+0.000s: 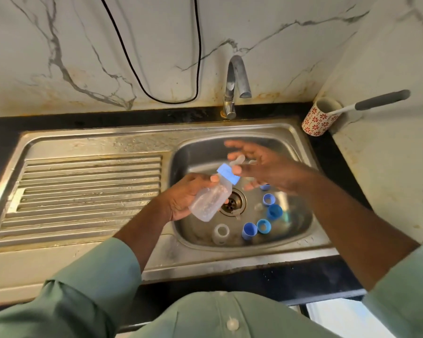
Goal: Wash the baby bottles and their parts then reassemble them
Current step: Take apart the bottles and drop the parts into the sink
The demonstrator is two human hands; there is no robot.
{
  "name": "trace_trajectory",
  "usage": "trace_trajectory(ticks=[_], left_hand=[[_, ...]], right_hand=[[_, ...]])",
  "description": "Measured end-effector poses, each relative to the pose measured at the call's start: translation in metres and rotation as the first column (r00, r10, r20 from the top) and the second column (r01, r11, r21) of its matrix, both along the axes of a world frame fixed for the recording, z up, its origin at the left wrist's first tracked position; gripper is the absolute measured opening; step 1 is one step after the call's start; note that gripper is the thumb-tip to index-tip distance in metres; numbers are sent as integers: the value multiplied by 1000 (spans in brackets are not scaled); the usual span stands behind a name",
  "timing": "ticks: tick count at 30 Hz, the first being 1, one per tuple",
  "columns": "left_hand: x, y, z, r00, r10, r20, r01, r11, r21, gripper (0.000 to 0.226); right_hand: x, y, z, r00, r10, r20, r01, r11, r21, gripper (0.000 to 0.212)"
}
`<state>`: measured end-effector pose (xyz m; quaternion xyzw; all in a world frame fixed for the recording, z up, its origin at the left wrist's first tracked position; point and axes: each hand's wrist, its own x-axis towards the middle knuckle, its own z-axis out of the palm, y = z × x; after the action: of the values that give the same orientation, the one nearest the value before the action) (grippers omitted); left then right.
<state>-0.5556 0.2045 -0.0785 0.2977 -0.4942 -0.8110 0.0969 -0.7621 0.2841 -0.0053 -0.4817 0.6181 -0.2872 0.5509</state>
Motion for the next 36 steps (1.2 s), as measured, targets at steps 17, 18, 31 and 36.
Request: trace_trajectory(ticks=[17,18,31,36], left_hand=[[-23,-65,-3,922,-288,259,271,957,100,65],[-23,-72,-6,903,-368,223,320,920,225,68],[-80,-111,-120,714,393,580,118,748,-653,65],[-80,-105,-166,691,403,600,68,791,-609,47]], right_hand=[[-27,-31,-51,979,12,201,5,997,-80,52],[-27,-34,-56,970,3,243,13,998,-62,52],[-45,-48,-155,861,-505,57,504,863,19,54],[-20,-42,-180,868,-496,21,490,864,114,51]])
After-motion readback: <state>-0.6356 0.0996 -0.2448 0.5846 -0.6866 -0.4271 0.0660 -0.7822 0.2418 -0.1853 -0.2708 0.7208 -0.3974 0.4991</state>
